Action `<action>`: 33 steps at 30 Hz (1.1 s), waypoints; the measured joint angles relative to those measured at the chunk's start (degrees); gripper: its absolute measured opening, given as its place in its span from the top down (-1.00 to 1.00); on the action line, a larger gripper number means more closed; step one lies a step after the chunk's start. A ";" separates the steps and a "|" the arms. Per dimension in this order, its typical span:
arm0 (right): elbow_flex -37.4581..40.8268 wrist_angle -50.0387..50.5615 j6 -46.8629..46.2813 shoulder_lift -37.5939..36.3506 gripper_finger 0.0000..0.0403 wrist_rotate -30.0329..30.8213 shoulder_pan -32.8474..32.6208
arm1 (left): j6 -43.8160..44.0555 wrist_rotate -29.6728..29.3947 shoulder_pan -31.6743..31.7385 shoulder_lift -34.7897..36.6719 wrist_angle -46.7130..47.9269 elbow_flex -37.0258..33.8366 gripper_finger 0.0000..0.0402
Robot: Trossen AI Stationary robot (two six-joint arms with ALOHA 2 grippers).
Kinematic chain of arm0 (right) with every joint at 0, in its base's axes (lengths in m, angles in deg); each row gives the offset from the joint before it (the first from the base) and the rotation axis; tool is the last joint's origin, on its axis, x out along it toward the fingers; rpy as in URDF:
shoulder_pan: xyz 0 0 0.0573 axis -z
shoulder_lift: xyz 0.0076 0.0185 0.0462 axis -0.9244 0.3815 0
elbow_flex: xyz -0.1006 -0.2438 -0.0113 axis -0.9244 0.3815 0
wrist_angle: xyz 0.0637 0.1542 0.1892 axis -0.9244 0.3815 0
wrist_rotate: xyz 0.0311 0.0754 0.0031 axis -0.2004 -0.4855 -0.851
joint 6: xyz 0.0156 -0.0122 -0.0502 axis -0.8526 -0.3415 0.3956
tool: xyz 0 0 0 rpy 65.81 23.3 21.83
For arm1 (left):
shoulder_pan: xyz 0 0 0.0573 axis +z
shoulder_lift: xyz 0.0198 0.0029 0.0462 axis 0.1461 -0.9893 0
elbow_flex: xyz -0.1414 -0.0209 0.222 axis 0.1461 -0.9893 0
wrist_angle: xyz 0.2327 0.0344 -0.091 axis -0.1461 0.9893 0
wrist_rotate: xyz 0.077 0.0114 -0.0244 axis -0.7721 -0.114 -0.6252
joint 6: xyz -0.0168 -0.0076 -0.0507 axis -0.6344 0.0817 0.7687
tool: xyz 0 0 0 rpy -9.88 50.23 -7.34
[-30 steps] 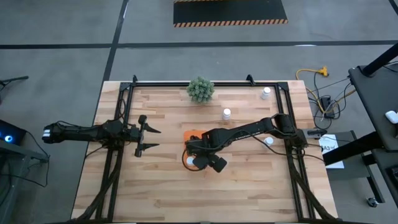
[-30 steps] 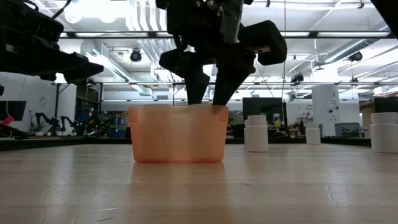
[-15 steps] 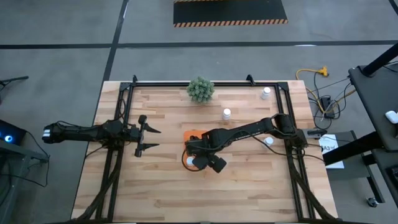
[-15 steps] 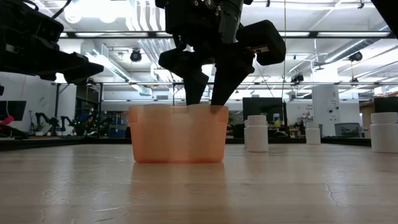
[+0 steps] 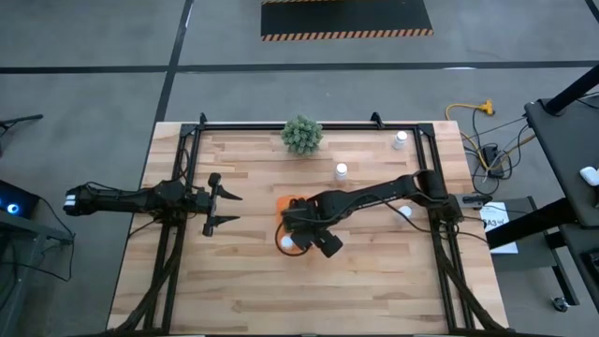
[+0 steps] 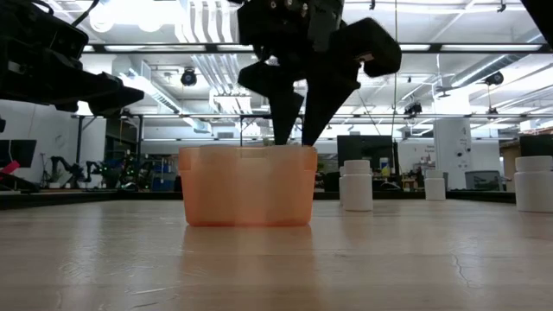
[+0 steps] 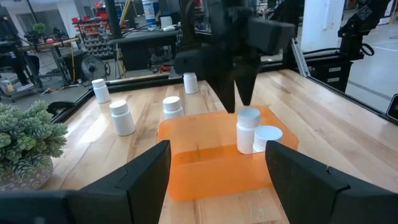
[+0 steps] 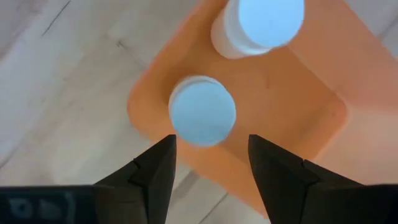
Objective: Pick and place pill bottles into a basket
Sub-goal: Put the white pill bottle into the orange bin
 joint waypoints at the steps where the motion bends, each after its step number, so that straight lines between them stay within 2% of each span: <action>1: 0.00 0.10 -0.37 -0.43 0.06 -0.04 -0.01 | -0.01 0.02 0.00 0.00 -0.01 0.00 -0.22; 9: 0.00 2.33 -9.71 -4.69 0.06 -0.21 -0.01 | 0.00 0.02 0.00 0.00 0.02 0.00 -0.22; 16: 0.00 9.38 -25.88 -7.72 0.07 -2.41 -0.04 | -0.01 0.00 0.01 0.00 -0.01 0.00 -0.22; 23: 0.04 17.83 -43.54 -9.11 0.07 -1.59 -0.78 | -0.01 0.01 -0.02 0.00 -0.03 0.00 -0.22; 33: 7.64 19.41 -47.83 -11.53 0.10 -0.93 -5.90 | 0.01 0.01 0.00 0.01 0.07 0.00 -0.22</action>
